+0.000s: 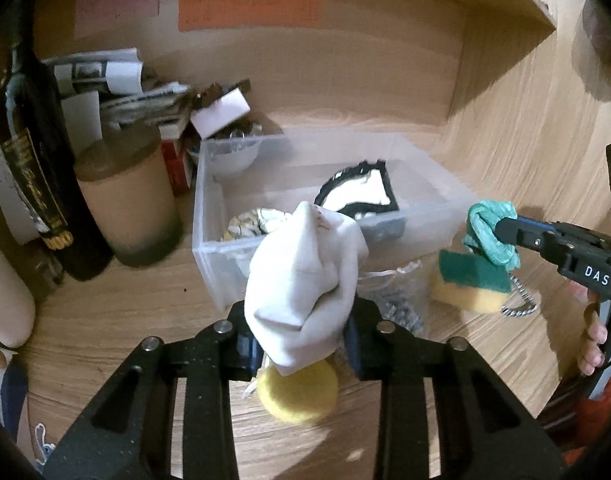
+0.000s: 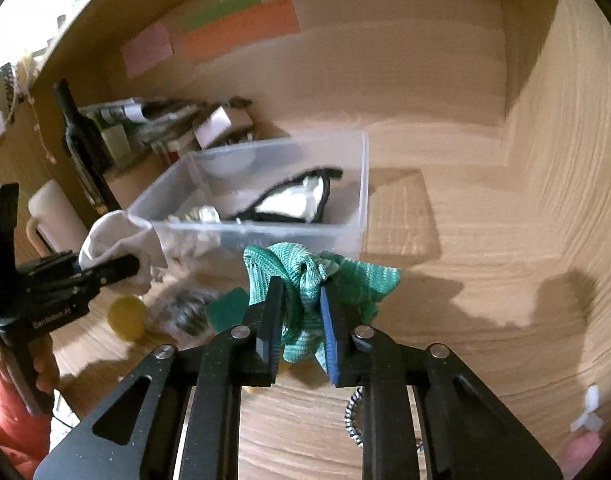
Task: Organize soft objects
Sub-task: 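Lower both cloths into the clear box and open both tools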
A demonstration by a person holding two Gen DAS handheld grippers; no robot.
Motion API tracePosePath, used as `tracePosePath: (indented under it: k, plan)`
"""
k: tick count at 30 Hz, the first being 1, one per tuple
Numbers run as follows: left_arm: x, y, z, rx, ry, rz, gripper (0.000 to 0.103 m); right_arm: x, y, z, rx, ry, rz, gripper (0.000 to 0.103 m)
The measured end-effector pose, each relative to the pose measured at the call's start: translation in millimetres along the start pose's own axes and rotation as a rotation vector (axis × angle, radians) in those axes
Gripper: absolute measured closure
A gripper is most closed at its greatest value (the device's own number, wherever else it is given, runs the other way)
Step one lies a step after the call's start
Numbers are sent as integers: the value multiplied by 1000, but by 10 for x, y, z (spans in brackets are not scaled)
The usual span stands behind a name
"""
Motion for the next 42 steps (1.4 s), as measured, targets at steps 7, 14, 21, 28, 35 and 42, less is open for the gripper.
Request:
tracePosePath:
  k: [7, 14, 21, 28, 35, 42]
  plan:
    - [168, -258, 19, -5, -4, -73, 71, 176, -218, 95, 16, -36, -92, 87]
    - [370, -396, 10, -3, 7, -134, 71, 280, -250, 150, -2, -79, -135, 87]
    - [566, -316, 92, -28, -19, -129, 71, 369, 79, 194, -62, -163, -81, 87]
    - [738, -166, 151, -15, -28, -128, 71, 470, 311, 250, -101, -223, -58, 87]
    - [931, 41, 214, -1, -34, -132, 71, 618, 407, 293, -99, -233, -64, 87]
    - [869, 492, 258, -4, -43, -13, 71, 693, 587, 262, -65, -204, -24, 87]
Point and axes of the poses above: each gripper's, at about its wrist camera, not at the fingertips, and y roughly the way its jaws point, z to its left, x to its top, the point moved 1 cm from there along y, roughly the way its jaws point
